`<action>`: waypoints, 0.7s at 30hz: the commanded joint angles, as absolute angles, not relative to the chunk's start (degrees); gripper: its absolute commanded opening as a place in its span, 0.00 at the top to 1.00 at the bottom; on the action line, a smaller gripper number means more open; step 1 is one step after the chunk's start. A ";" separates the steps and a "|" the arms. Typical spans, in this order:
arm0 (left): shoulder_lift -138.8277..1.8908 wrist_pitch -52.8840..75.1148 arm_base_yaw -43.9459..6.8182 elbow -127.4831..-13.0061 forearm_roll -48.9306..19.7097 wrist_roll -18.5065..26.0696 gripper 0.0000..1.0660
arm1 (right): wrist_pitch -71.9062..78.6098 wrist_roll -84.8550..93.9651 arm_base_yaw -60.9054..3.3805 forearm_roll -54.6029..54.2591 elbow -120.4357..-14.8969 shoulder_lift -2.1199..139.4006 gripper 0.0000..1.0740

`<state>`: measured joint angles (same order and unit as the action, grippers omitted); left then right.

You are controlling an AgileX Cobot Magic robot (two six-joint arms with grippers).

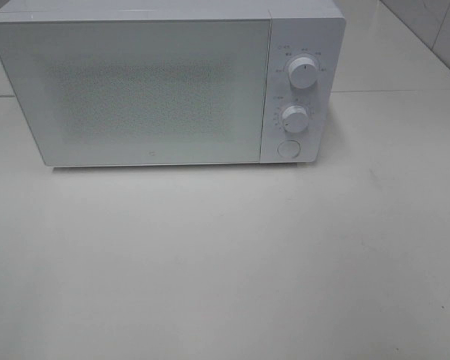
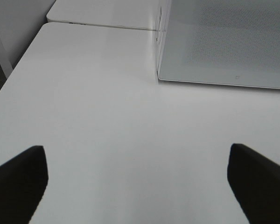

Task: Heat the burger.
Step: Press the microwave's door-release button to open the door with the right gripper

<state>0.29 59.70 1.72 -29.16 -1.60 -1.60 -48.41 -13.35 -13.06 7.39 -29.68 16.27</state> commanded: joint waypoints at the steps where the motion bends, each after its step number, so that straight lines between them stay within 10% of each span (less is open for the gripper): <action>1: 1.49 59.36 1.95 -28.99 -1.66 -1.55 0.04 | -48.82 -12.78 -10.49 5.56 -29.74 11.17 0.37; 21: 1.49 59.36 1.95 -28.99 -1.66 -1.55 0.04 | -57.58 -10.54 -8.54 4.30 -29.05 -1.72 0.37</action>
